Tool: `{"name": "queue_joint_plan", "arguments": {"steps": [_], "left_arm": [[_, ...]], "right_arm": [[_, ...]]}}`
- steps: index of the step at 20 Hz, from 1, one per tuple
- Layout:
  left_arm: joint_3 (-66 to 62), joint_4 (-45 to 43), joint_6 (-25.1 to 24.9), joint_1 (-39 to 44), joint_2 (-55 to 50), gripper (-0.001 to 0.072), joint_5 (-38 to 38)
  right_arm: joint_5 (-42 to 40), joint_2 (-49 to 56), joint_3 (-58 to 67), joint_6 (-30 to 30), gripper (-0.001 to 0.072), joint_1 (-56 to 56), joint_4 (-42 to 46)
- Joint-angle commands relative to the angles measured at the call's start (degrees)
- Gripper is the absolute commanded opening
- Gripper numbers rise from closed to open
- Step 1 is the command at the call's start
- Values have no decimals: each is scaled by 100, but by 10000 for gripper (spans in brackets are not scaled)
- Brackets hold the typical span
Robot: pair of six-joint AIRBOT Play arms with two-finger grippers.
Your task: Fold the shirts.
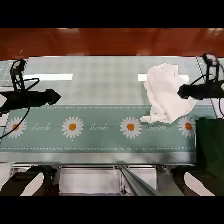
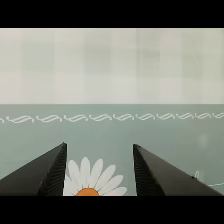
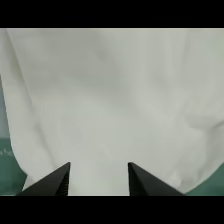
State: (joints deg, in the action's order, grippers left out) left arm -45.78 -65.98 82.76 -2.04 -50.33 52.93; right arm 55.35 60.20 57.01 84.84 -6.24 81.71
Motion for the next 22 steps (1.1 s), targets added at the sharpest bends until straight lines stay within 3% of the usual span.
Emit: {"name": "queue_joint_plan", "arguments": {"steps": [1,9,15,16,19,22], "left_arm": [[-229,35,219,-4,195,507,212],[22,63,304,-2,514,507,538],[264,63,302,-2,470,507,481],[313,66,304,-2,461,507,463],[382,63,302,-2,398,507,455],[280,-667,197,-116,422,507,605]], "right_arm": [[-376,131,647,-170,418,-138,562],[-76,2546,708,-369,417,-85,-63],[-315,3139,708,-365,410,20,-177],[-332,3150,708,-365,382,42,-186],[-214,3147,713,-542,17,35,-431],[315,3084,1082,-654,22,35,-538]]}}
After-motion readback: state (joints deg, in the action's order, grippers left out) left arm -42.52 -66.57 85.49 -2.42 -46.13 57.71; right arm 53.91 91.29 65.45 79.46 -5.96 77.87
